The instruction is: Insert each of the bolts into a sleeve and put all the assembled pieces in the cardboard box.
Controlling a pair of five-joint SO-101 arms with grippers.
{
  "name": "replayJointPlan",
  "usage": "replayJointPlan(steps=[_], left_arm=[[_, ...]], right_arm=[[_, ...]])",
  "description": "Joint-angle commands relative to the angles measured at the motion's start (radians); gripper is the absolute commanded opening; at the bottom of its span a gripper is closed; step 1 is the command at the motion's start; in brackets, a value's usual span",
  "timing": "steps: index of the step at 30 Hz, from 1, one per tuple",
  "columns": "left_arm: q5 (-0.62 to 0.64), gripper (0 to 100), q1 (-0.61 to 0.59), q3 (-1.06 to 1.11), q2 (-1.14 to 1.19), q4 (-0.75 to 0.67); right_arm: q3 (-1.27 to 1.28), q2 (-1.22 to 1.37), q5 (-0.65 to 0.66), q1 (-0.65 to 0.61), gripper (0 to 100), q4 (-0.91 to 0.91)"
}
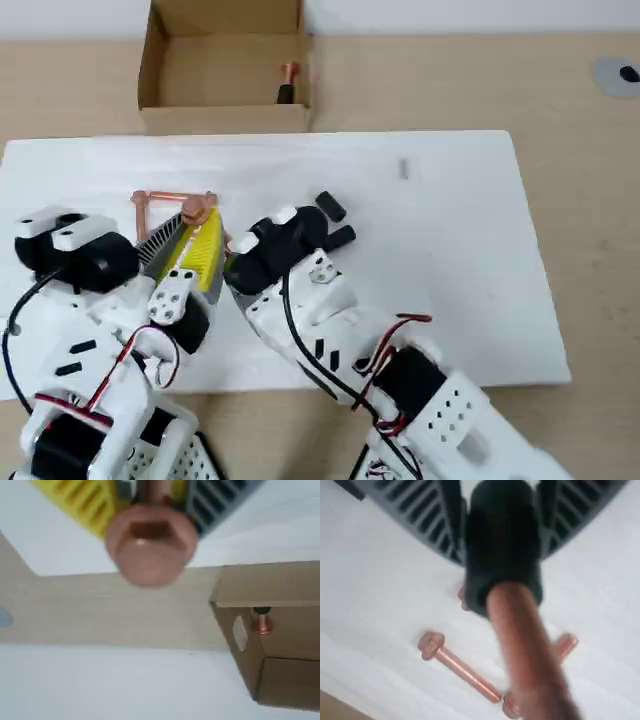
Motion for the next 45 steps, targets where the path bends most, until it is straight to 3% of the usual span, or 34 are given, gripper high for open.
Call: replayJointPlan(steps=[1,12,18,25,37,45], left_arm=[[-0.044,1,0.005,0.003,0.008,-0.021],[-0.041,1,-0.029,-0.002,0.01,0.037],[0.104,7,-0.029,-0.052,0.068,0.16],[0.221,17,-0.029,-0.241,0.252,0.301],[0.218,20,-0.029,-0.588,0.446,0.543],[0.213,20,-0.035,-0.934,0.581,0.763]], right_arm=[[-0.081,-0.008,0.009,-0.016,1.0,-0.026],[-0.05,-0.182,0.072,-0.016,1.0,-0.023],[-0.01,-0.242,0.074,-0.016,1.0,-0.023],[-0.008,-0.249,0.074,-0.016,1.0,-0.02],[-0.007,-0.243,0.074,-0.007,0.9,-0.018],[-0.019,-0.174,0.091,0.133,0.9,-0.061]])
